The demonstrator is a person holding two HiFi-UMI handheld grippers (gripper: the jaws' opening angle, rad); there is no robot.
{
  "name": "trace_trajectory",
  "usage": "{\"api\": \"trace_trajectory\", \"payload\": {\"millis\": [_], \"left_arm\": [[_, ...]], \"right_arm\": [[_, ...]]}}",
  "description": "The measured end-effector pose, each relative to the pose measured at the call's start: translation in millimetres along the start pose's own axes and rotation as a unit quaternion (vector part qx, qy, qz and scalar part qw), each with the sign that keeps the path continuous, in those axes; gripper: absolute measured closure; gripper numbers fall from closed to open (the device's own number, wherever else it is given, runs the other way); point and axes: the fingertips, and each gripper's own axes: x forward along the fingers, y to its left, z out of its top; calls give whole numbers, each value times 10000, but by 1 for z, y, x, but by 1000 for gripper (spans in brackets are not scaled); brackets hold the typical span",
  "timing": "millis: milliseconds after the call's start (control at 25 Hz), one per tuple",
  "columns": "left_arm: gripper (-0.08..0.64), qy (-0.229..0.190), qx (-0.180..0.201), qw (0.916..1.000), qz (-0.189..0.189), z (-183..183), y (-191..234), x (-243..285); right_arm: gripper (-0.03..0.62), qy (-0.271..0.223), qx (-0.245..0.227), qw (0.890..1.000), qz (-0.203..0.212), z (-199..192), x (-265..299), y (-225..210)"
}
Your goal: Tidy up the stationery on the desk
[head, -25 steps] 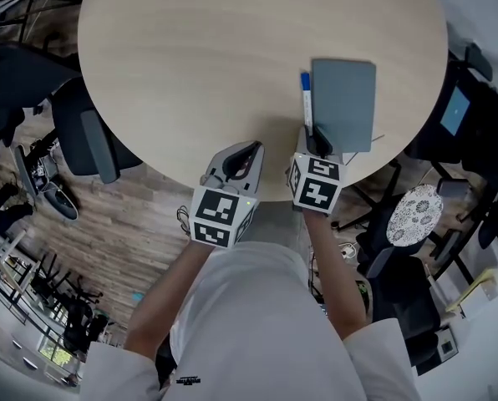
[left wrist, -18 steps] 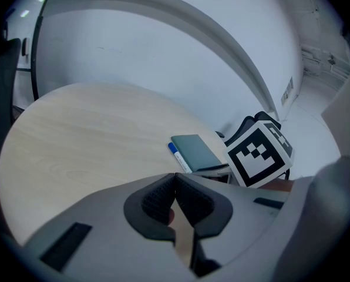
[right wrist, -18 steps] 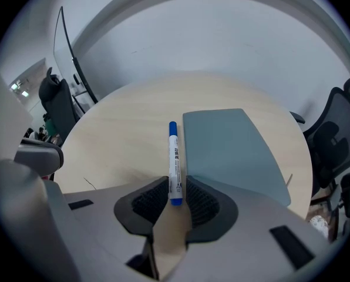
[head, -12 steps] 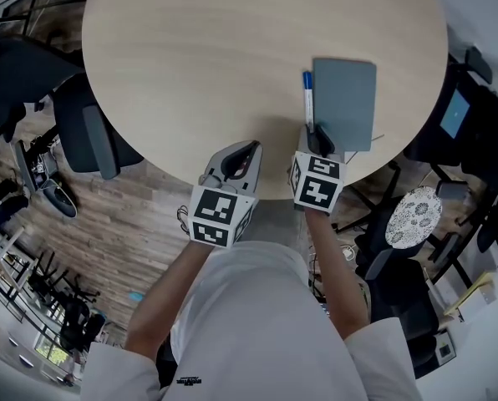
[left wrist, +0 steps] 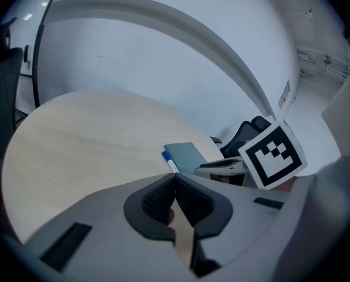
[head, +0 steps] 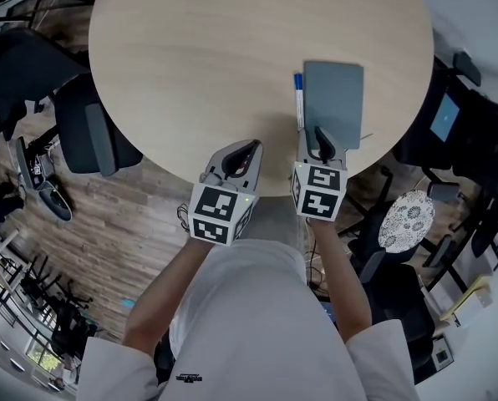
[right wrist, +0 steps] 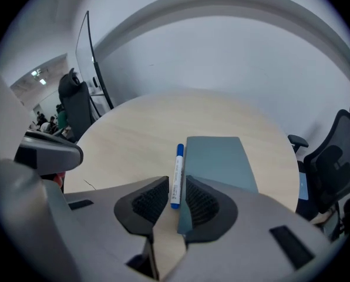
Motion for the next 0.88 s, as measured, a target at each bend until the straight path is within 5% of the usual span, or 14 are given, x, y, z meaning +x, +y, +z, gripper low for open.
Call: {"api": "trace_trajectory", "payload": {"millis": [280, 520, 880], "left_arm": [[543, -231, -164, 9996, 6, 19, -38, -11], [543, -506, -224, 9984, 137, 41, -77, -17], [543, -1044, 131, 9941, 271, 81, -138, -53]], "right_arm": [[482, -420, -352, 9981, 284, 28, -51, -16], [482, -816, -120, 9939, 731, 52, -101, -32], [482, -1766, -468, 9795, 847, 82, -190, -57]]}}
